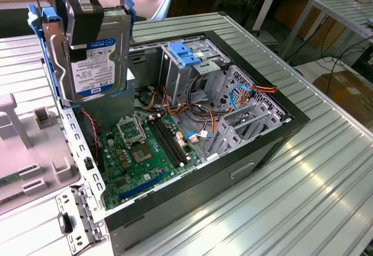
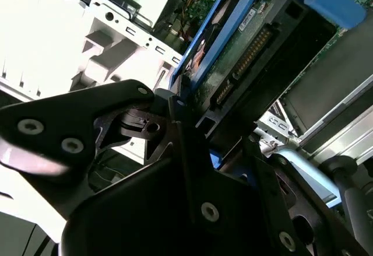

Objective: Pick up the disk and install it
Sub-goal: 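Pick up the disk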

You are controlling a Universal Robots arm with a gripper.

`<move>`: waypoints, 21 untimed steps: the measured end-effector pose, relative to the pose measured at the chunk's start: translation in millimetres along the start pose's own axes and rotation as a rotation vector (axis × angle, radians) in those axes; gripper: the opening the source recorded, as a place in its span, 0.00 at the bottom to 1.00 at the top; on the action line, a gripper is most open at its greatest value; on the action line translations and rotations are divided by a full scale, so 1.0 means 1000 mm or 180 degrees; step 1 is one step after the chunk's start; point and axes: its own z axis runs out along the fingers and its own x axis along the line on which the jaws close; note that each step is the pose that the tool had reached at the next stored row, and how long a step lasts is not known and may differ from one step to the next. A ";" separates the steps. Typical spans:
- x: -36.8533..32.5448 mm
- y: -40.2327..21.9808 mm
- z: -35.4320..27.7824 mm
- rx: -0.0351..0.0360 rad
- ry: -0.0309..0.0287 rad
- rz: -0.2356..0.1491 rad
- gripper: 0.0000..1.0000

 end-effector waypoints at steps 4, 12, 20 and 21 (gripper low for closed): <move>0.0059 -0.0038 -0.0005 -0.0002 0.0000 0.0000 0.36; 0.0170 -0.0130 -0.0016 -0.0005 0.0000 0.0000 0.36; 0.0262 -0.0204 -0.0024 -0.0006 0.0000 0.0000 0.36; 0.0276 -0.0213 -0.0025 -0.0006 -0.0001 0.0001 0.36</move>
